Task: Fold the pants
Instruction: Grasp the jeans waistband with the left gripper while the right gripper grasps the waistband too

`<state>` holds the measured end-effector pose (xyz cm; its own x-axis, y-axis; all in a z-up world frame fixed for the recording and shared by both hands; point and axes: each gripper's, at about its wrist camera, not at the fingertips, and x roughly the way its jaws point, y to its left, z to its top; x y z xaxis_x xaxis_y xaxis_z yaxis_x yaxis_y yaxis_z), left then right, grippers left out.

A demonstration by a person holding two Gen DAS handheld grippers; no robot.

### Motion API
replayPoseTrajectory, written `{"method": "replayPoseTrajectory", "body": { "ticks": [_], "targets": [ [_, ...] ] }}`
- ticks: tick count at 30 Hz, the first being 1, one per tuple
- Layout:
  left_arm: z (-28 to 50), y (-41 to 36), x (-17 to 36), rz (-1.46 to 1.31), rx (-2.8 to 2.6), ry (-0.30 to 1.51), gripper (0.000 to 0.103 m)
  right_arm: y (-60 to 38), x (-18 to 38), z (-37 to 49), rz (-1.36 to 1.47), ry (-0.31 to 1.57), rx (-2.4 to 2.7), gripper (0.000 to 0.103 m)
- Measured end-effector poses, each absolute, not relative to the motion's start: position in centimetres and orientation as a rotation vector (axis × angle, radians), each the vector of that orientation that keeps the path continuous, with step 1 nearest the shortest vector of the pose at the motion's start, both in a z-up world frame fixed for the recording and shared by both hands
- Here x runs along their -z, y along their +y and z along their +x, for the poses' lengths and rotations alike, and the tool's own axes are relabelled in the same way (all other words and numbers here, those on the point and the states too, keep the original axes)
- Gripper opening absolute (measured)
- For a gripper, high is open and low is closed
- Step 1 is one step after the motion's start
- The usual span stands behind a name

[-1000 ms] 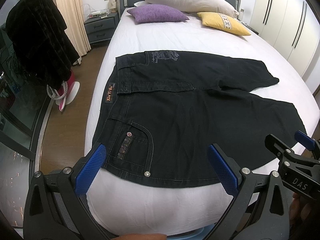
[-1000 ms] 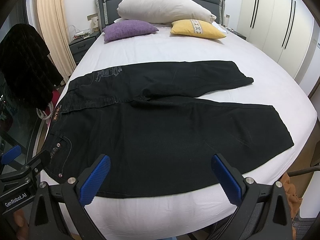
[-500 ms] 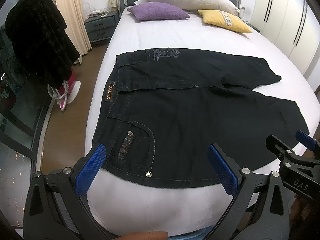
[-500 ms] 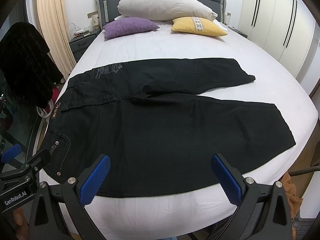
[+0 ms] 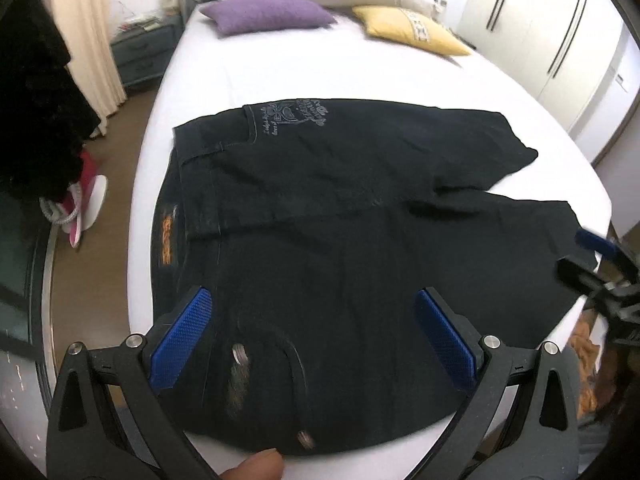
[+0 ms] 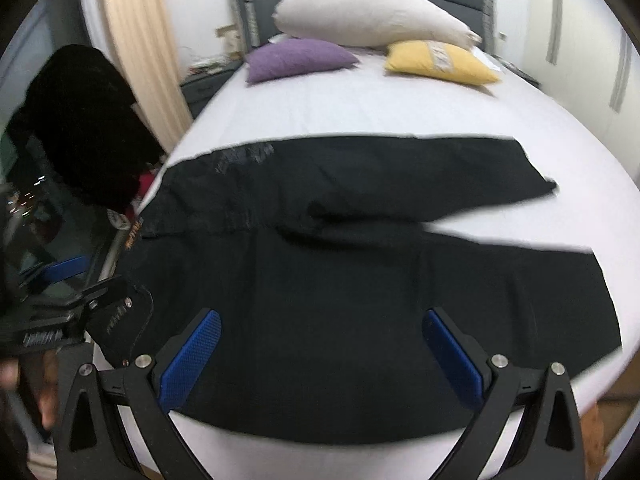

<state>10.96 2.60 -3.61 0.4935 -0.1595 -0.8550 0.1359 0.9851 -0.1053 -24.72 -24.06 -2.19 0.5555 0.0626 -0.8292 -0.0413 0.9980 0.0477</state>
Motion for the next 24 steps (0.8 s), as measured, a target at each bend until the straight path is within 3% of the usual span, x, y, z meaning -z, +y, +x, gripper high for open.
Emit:
{"method": "replayPoseTrajectory", "body": {
  "ticks": [8, 19, 24],
  "targets": [
    [26.1, 4.9, 4.2, 0.205, 0.195, 1.033, 0.103, -27.8, 2.1, -16.4, 0.016, 0.952, -0.279, 0.102],
    [42.2, 4.0, 10.3, 0.239, 0.422, 1.222, 0.102, -29.3, 5.5, -6.3, -0.126, 1.002, -0.485, 0.078],
    [45.4, 4.6, 12.3, 0.231, 0.473, 1.282, 0.083, -29.7, 6.4, -3.2, -0.167, 1.018, -0.566, 0.076]
  ]
}}
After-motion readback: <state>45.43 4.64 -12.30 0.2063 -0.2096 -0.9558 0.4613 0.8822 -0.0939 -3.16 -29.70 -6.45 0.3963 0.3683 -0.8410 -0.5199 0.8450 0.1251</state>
